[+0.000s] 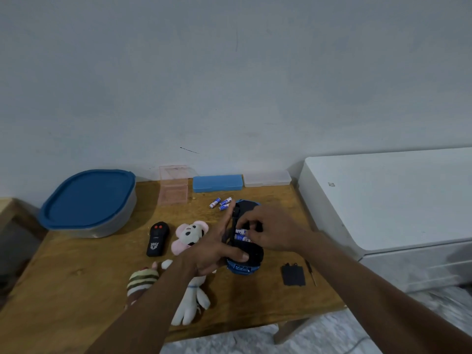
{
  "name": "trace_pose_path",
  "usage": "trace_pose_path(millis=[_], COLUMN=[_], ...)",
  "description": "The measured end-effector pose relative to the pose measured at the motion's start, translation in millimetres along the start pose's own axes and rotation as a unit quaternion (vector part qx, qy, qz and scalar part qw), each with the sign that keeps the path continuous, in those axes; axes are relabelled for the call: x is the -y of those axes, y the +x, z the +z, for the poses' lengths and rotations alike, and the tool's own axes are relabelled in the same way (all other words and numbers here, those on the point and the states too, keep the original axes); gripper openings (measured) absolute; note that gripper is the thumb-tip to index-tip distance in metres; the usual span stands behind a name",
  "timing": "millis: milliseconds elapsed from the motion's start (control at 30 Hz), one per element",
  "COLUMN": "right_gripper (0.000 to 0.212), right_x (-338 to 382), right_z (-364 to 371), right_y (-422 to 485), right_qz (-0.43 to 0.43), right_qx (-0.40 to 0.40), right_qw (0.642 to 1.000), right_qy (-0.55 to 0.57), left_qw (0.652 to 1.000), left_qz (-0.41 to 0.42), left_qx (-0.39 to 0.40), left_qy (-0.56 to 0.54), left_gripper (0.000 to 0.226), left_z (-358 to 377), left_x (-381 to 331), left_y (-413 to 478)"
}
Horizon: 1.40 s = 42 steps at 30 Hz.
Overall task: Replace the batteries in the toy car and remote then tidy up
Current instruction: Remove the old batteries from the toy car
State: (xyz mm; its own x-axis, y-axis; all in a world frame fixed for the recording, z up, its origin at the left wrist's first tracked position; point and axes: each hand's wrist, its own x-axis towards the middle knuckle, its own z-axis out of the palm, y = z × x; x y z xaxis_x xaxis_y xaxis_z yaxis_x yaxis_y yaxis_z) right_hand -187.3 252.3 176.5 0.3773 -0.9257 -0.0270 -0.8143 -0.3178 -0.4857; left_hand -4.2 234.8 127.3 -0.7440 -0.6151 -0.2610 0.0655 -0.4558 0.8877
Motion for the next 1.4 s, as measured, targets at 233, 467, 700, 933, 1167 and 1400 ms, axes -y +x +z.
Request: trace_pose_path(millis=[233, 467, 700, 933, 1167, 1400], right_gripper=[0.015, 0.008, 0.013, 0.009, 0.023, 0.035], right_x=[-0.7, -1.6, -7.2, -6.7, -8.6, 2.6], right_z=[0.0, -1.2, 2.7, -0.6, 3.0, 2.0], right_y=[1.4, -0.2, -5.1, -11.9, -17.1, -18.2], right_qz=[-0.042, -0.062, -0.042, 0.163, 0.255, 0.373], right_qx=[0.066, 0.084, 0.015, -0.127, -0.125, -0.102], right_qw=[0.995, 0.993, 0.998, 0.916, 0.647, 0.764], right_qy=[-0.067, -0.061, 0.042, 0.345, 0.707, 0.516], left_qw=[1.0, 1.0, 0.999, 1.0, 1.0, 0.987], left_qz=[-0.025, -0.023, -0.018, -0.012, 0.006, 0.09], left_qx=[0.009, 0.003, 0.018, 0.016, -0.009, -0.121], left_qy=[0.009, 0.017, 0.028, 0.006, 0.016, 0.048], left_gripper=[0.116, 0.117, 0.115, 0.117, 0.118, 0.126], left_z=[3.8, 8.8, 6.4, -0.9, -5.6, -0.2], left_x=[2.4, 7.0, 5.3, 0.8, 10.3, 20.0], left_y=[-3.2, -0.7, 1.8, 1.7, 3.3, 9.6])
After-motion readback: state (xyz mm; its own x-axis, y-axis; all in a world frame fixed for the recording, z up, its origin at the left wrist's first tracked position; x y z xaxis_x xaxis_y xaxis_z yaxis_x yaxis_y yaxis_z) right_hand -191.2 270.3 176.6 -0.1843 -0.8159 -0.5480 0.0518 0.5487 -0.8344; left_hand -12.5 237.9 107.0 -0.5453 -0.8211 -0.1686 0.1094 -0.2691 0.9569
